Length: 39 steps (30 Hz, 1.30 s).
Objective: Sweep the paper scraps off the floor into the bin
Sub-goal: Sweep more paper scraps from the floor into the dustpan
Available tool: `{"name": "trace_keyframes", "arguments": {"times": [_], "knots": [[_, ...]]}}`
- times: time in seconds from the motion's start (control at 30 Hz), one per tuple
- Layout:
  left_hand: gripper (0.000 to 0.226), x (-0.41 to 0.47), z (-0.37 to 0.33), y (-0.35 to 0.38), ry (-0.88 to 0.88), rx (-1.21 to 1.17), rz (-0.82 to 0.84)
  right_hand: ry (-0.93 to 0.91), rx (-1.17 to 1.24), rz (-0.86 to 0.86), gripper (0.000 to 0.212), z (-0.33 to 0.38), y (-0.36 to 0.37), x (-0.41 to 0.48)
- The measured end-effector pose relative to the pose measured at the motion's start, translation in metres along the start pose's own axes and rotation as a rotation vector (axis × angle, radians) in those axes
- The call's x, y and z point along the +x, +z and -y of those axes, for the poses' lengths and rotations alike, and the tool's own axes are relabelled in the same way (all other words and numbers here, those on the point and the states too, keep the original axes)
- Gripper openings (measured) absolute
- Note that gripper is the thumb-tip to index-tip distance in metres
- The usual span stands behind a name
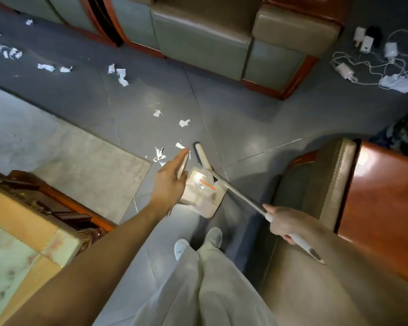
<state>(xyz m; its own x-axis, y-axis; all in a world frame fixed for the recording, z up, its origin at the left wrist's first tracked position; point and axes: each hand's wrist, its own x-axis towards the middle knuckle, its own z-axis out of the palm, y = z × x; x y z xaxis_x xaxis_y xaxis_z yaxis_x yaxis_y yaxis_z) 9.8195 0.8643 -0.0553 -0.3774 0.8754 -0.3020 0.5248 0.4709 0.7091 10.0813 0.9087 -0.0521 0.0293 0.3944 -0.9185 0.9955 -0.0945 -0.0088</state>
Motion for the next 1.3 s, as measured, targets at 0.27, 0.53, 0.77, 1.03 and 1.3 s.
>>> {"name": "trace_keyframes", "arguments": {"times": [0.27, 0.53, 0.77, 1.03, 1.3], "knots": [[0.057, -0.017, 0.017, -0.012, -0.010, -0.019, -0.012, -0.007, 0.010, -0.014, 0.076, -0.033, 0.002, -0.051], [0.055, -0.049, 0.044, -0.039, -0.110, -0.103, -0.126, -0.080, 0.029, -0.075, 0.073, -0.004, -0.010, -0.045], [0.056, -0.070, 0.087, -0.085, -0.191, -0.164, -0.232, -0.128, -0.070, -0.108, 0.055, 0.093, -0.021, 0.013], [0.058, -0.053, 0.131, -0.129, -0.278, -0.163, -0.361, -0.181, -0.314, -0.277, 0.054, 0.186, -0.007, 0.046], [0.060, -0.005, 0.152, -0.178, -0.231, -0.179, -0.373, -0.258, -0.508, -0.149, 0.062, 0.239, 0.007, 0.037]]}}
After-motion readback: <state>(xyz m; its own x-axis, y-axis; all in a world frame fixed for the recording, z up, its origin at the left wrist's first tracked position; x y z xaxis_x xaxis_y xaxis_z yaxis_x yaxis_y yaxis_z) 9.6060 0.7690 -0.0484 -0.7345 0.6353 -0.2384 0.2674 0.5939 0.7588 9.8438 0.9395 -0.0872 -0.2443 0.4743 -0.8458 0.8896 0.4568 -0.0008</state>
